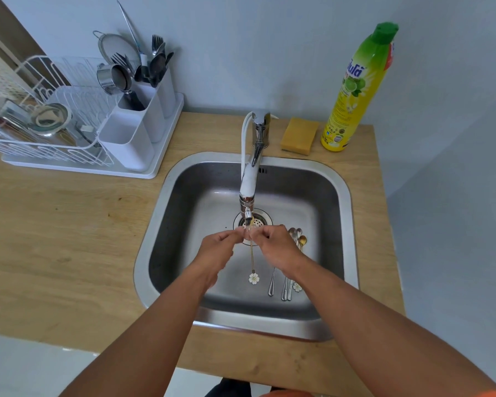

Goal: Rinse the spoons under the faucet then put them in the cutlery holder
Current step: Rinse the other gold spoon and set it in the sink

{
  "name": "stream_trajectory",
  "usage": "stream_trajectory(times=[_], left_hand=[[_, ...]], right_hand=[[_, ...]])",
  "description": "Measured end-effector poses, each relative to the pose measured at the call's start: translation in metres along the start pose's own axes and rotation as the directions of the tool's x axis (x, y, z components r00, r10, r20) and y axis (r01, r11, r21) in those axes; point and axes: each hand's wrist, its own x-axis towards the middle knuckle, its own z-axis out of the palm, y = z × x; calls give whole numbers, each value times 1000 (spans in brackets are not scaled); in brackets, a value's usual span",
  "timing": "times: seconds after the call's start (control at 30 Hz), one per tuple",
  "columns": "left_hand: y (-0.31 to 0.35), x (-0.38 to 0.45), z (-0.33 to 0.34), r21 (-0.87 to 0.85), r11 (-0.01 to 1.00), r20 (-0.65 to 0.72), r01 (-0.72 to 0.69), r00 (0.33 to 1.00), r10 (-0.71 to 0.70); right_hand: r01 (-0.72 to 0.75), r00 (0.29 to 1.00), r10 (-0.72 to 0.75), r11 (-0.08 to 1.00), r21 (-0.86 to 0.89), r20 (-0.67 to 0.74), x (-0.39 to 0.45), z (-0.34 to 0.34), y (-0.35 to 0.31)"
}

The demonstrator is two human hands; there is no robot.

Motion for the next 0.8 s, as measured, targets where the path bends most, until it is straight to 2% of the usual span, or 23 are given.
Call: stream_trajectory(times=[0.2, 0.4, 0.5, 0.57, 0.7, 0.8], left_hand=[[16, 13, 9, 10, 999, 8, -48, 999, 48], [15, 21, 11, -116, 993, -102, -7, 995, -4], [12, 21, 11, -115, 993, -113, -4, 994, -9], [8, 18, 11, -103, 995, -86, 8, 996, -17], [-2, 10, 10, -27, 999, 55, 47, 997, -46], [-4, 8, 8, -13, 999, 47, 31, 998, -30]], right_hand=[[28, 999, -28, 1000, 5, 44, -10, 2, -2], [24, 997, -22, 999, -30, 79, -31, 10, 16], [3, 995, 1, 999, -45, 101, -39, 14, 24], [14, 996, -10, 999, -41, 92, -37, 14, 21], [28, 997, -24, 998, -51, 73, -25, 6, 11], [37, 999, -33, 994, -104, 40, -19, 0, 6]])
